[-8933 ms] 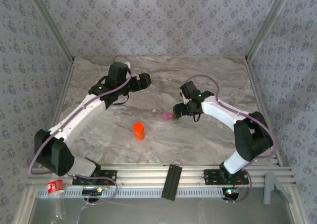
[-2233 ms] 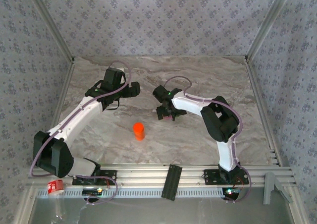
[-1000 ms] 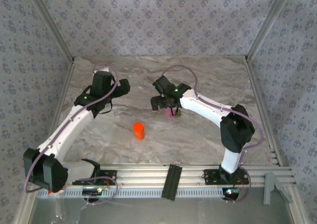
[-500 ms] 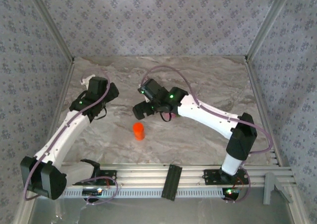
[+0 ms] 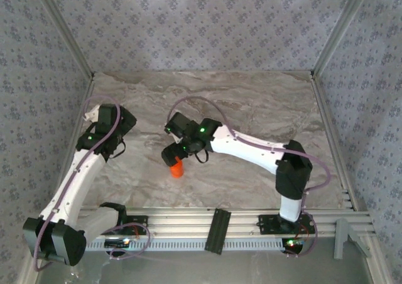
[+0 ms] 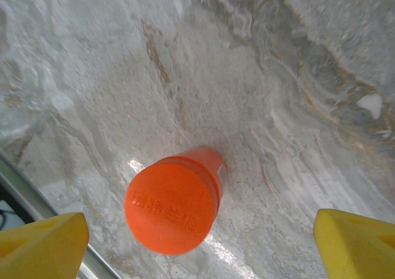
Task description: Sort the pills into containers
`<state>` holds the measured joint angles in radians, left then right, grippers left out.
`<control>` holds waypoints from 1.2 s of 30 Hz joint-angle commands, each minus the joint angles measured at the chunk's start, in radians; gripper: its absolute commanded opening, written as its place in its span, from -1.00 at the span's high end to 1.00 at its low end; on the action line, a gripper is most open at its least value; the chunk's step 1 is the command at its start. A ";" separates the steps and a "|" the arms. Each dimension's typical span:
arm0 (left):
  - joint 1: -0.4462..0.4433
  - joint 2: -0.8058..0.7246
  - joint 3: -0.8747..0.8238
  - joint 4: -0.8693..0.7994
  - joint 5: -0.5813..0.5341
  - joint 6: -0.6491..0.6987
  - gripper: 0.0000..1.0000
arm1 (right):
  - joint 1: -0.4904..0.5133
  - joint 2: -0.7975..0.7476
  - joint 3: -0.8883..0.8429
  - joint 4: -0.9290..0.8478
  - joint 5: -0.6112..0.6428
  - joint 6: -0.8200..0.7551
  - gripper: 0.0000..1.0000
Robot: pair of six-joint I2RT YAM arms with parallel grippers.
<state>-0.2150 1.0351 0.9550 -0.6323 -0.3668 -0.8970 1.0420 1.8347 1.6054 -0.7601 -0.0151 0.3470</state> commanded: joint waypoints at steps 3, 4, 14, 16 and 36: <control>0.006 -0.008 0.019 -0.061 0.036 -0.030 -1.00 | 0.016 0.098 0.038 -0.026 -0.017 0.000 -0.89; 0.006 -0.002 0.021 -0.069 0.043 -0.029 -1.00 | 0.017 0.111 0.040 -0.026 -0.016 0.000 -0.88; 0.008 0.047 0.004 -0.055 0.124 -0.013 -1.00 | 0.021 0.176 0.037 -0.015 -0.034 0.000 -0.71; 0.008 0.054 0.002 -0.053 0.132 -0.013 -1.00 | 0.021 0.179 0.038 -0.015 -0.037 0.000 -0.66; -0.001 0.086 -0.030 0.206 0.491 0.350 -0.94 | -0.162 -0.096 0.026 -0.120 -0.049 -0.006 0.38</control>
<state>-0.2138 1.0885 0.9199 -0.5503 -0.0280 -0.7311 0.9699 1.8622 1.6077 -0.8135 -0.0727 0.3496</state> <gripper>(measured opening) 0.969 0.500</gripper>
